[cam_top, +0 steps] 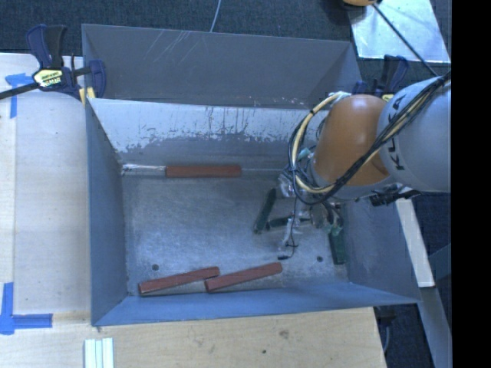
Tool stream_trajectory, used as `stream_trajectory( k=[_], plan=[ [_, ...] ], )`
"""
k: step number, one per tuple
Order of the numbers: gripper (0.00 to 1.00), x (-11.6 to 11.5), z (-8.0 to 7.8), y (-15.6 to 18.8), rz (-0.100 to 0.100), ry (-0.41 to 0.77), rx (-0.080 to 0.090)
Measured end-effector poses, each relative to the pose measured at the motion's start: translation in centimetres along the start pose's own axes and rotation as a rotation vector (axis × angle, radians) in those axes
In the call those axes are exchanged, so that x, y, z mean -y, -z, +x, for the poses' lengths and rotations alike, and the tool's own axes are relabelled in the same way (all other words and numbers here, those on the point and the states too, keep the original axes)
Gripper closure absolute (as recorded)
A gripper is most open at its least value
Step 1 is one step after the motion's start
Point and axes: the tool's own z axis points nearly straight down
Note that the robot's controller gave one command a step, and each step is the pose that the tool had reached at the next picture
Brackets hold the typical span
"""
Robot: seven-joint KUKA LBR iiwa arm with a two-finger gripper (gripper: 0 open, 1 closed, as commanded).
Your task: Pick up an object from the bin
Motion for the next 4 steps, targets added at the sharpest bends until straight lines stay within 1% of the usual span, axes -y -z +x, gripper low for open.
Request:
stream_trajectory(
  k=[1,2,3,4],
  plan=[
    [1.00,5.0,1.5,-1.2,-0.001,-0.105,0.003],
    [1.00,5.0,1.5,-1.2,-0.001,-0.105,0.003],
    [1.00,9.8,-0.4,2.8,0.004,-0.140,0.007],
    [1.00,1.9,-0.7,5.2,-0.002,-0.151,0.003]
  ],
)
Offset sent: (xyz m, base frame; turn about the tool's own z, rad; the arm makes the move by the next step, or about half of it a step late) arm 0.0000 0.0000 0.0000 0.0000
